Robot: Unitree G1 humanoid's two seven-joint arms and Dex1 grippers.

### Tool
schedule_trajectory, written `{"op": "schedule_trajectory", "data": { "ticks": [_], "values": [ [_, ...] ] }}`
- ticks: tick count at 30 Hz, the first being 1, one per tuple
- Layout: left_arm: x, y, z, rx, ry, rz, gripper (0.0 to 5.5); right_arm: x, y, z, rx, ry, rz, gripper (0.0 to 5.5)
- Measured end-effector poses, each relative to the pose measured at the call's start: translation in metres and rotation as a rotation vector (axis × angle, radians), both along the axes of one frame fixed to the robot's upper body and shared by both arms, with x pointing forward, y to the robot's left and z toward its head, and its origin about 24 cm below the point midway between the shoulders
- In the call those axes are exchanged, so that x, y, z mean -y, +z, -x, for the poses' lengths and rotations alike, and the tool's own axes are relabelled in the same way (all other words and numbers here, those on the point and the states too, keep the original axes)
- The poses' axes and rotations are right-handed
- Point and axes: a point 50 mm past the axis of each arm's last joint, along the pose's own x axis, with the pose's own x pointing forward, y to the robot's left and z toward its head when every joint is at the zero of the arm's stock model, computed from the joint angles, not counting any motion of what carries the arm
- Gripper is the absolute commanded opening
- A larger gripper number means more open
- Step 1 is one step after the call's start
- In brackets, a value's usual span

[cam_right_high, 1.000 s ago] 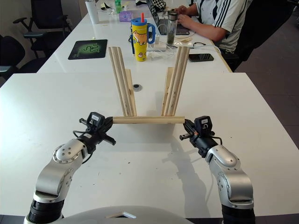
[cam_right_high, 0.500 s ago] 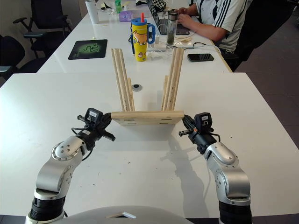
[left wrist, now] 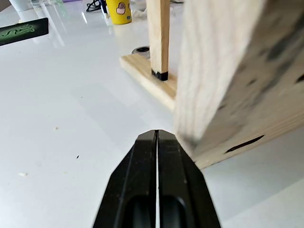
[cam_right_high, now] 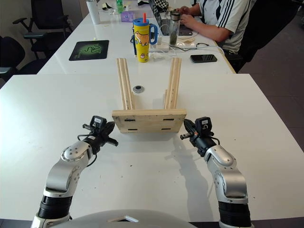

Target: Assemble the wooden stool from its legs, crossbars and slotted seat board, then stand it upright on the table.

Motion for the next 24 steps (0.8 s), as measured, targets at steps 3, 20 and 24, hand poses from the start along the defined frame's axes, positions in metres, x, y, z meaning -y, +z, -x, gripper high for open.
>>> {"op": "schedule_trajectory", "data": {
  "ticks": [3, 20, 24],
  "values": [
    [-0.002, -0.011, -0.002, -0.011, 0.013, -0.027, 0.01, 0.003, -0.011, -0.004, -0.033, -0.021, 0.032, 0.0],
    [0.018, -0.037, -0.01, -0.018, -0.061, -0.013, 0.01, -0.01, -0.034, -0.027, -0.07, 0.013, 0.064, 0.0],
    [0.02, -0.04, -0.01, -0.023, -0.065, -0.007, 0.01, -0.012, -0.037, -0.027, -0.077, 0.02, 0.065, 0.0]
  ]
}}
